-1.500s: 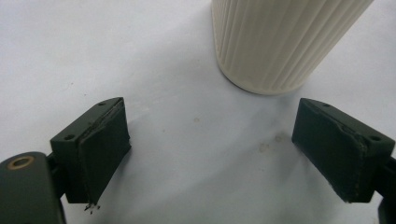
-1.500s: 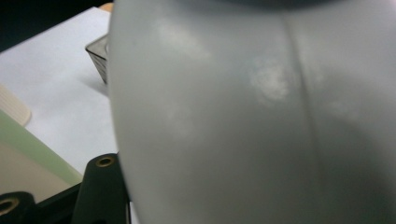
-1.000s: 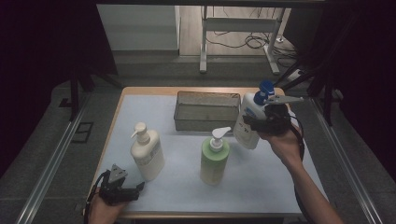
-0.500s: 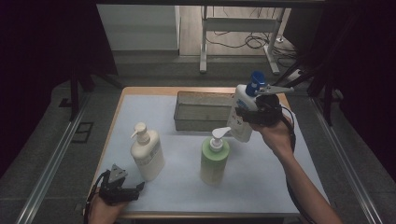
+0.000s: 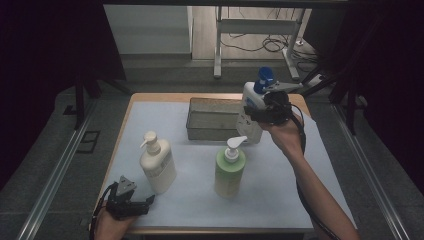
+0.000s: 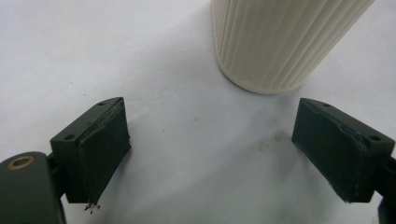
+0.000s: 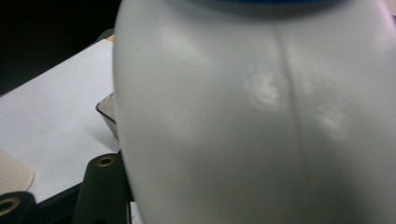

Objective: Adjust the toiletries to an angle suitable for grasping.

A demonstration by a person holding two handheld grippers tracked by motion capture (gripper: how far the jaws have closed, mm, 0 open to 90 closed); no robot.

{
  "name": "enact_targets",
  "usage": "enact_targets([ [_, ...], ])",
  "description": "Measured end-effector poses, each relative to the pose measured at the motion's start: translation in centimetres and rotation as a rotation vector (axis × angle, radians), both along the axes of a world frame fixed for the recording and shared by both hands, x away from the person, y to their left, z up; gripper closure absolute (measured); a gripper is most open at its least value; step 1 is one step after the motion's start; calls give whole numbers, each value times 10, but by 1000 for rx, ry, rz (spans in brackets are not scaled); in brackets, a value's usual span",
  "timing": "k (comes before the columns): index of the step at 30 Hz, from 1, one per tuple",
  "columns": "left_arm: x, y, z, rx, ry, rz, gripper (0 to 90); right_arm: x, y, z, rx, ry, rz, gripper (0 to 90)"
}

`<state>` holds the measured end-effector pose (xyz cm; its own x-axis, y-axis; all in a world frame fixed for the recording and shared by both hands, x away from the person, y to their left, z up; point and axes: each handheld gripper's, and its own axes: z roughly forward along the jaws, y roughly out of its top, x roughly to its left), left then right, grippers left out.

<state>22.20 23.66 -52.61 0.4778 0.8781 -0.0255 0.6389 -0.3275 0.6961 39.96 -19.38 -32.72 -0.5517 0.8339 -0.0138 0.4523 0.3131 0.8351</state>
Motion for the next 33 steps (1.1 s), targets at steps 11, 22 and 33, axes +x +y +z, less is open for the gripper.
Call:
enact_targets([
  [11,0,0,0,1,3,0,109,20,15,-3,2,-5,-17,397],
  [22,0,0,0,0,3,0,108,36,24,-5,8,-10,-35,397],
  [33,0,0,0,1,2,-1,109,51,41,-8,-2,-22,-37,397],
])
